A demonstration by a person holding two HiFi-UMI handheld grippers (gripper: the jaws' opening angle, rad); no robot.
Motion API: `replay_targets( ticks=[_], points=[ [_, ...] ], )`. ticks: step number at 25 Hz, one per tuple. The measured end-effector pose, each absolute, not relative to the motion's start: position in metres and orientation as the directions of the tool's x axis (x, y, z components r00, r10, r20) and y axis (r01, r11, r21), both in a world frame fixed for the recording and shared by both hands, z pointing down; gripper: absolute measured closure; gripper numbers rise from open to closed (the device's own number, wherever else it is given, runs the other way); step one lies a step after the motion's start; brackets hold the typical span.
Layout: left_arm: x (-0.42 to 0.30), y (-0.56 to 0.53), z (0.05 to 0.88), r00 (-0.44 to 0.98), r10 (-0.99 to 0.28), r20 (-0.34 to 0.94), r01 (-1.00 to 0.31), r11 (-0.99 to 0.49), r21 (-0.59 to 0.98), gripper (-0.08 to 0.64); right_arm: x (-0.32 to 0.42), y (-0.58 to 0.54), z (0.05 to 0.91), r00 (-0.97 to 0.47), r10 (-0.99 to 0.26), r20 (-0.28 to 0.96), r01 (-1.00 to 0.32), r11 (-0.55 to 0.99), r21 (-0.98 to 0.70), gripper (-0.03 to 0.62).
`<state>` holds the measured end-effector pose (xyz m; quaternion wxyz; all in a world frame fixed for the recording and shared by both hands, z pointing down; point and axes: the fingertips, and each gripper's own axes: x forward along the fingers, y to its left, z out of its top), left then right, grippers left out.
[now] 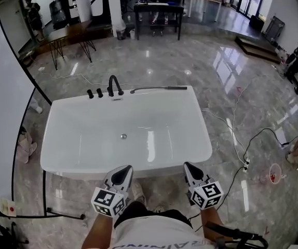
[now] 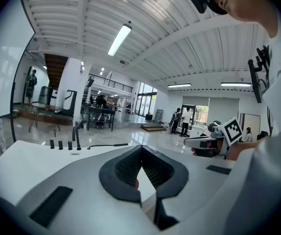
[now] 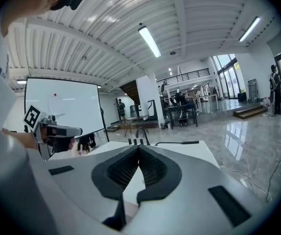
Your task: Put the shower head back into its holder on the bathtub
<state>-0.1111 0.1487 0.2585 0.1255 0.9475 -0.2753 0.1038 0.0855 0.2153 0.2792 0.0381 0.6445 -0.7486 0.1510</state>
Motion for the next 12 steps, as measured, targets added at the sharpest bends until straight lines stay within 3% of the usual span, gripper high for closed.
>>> replay_targets(
  ticks=[12],
  points=[
    [-0.086,-0.024,0.257,0.879,-0.415,0.235,-0.458,-0.873,0.170,0.545,0.110,0.069,0.257,-0.039,-0.968,0.247,-0.993,0.010,-0.118,0.581]
  ],
)
